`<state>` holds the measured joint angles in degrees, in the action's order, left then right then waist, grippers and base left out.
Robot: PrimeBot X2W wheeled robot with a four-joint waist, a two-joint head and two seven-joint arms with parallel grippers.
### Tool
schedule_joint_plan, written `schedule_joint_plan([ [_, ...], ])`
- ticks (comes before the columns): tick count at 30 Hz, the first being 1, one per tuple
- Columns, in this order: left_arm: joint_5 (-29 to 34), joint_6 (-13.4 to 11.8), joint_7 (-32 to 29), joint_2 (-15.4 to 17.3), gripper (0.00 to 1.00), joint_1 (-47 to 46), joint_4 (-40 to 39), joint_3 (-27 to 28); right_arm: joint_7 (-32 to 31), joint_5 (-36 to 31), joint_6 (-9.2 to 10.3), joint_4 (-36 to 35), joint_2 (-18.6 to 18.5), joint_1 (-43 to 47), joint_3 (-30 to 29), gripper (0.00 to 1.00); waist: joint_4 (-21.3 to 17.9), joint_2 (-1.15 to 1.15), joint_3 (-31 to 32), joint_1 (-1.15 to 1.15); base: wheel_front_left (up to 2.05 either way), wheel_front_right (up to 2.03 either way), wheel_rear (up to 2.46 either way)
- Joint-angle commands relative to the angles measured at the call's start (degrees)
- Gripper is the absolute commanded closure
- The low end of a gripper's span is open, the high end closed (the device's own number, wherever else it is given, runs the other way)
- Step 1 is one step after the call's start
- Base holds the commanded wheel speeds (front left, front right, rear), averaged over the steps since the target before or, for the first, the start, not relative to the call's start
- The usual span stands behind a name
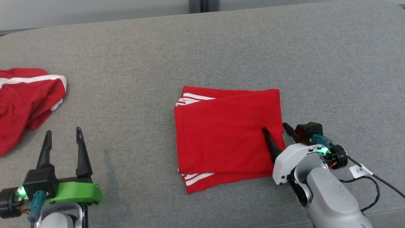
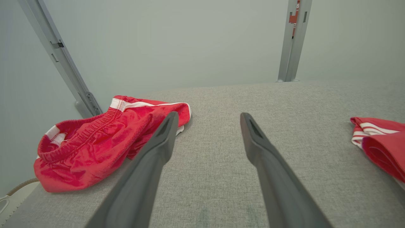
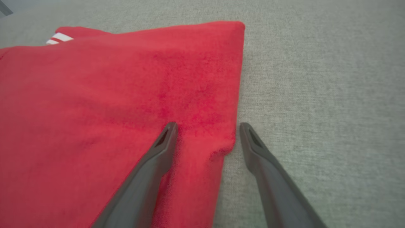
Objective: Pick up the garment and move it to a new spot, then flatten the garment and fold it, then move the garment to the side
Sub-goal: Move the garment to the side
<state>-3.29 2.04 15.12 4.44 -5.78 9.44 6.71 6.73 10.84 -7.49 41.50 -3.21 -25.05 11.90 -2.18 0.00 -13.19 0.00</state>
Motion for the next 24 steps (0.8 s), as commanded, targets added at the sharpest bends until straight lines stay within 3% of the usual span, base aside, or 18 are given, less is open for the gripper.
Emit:
schedule_joint_plan([
  [1,0.47,0.27,0.01,-0.01,0.00,-1.04,-0.02,0.06,0.25,1.23,0.00,0.98,0.04,0.64,0.52,0.00,-0.14,0.00,-0.09,0.00,0.00,0.00,0.00],
  [14,-0.05,0.83,0.01,-0.53,0.00,-2.33,-0.40,0.01,1.57,15.06,-0.20,2.18,0.79,-0.19,11.83,0.00,-0.32,0.00,-1.32,0.00,0.00,0.00,0.00],
  [20,-0.24,0.85,0.01,-0.75,0.00,-2.34,-0.50,0.31,2.36,16.46,-0.21,4.79,0.80,-1.79,14.94,0.00,-0.18,0.00,-1.57,0.00,0.00,0.00,0.00],
  [21,-0.27,0.90,0.01,-0.79,0.00,-2.35,-0.47,0.34,2.43,16.87,-0.21,5.42,0.80,-2.12,15.20,0.23,-0.19,0.00,-1.64,0.00,0.00,0.00,0.00],
  [23,-0.26,0.93,0.01,-0.82,0.00,-2.37,-0.45,0.27,2.92,17.13,-0.20,6.56,0.77,-2.79,15.51,0.92,-0.17,0.00,-1.75,0.00,0.00,0.00,0.00],
  [24,-0.27,0.94,0.01,-0.84,0.00,-2.41,-0.42,0.24,3.34,17.10,-0.19,7.01,0.73,-3.08,15.51,1.00,-0.14,0.00,-1.79,0.00,0.00,0.00,0.00],
])
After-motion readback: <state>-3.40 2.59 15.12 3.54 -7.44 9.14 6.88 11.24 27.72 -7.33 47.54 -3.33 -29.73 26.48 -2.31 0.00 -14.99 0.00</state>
